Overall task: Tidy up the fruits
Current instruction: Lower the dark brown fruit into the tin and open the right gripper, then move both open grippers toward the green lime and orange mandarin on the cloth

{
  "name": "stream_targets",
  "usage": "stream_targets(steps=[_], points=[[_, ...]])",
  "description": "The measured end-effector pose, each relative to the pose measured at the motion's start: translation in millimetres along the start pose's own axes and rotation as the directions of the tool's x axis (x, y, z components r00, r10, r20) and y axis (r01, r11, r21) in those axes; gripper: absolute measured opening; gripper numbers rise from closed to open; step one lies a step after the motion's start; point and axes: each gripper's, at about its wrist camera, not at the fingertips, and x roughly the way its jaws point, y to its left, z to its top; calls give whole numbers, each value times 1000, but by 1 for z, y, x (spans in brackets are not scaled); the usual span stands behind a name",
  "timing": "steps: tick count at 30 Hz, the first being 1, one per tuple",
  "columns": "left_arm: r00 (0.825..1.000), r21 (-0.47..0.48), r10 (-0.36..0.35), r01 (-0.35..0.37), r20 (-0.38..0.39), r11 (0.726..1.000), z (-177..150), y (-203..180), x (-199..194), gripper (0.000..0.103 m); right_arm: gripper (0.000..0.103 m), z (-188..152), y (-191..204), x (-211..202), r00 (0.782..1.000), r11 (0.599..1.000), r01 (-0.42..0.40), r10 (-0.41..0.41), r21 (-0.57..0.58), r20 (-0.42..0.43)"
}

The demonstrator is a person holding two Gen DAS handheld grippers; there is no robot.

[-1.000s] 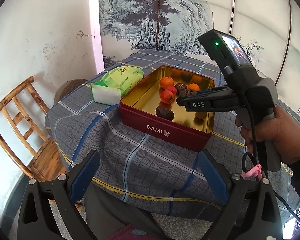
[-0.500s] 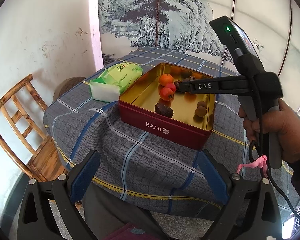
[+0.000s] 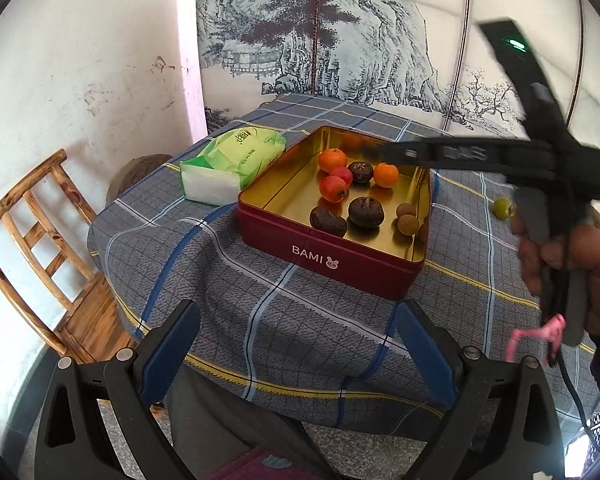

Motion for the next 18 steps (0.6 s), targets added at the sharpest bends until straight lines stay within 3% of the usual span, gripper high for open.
stream_targets(steps=[3,11,18], points=[[1000,3,0,0,-4,1000,0,-1,0,97,71,-19,-18,-18,1000,999,14,-15,43,21],[1000,40,3,-2,-8,999,0,-12,-1,97,73,-82,-97,-50,991,974,135,-133,183,-20],[1000,89,12,-12,3,996,2,-24,-2,97,75,-129,-177,-94,951,903,307,-305,300,-56]])
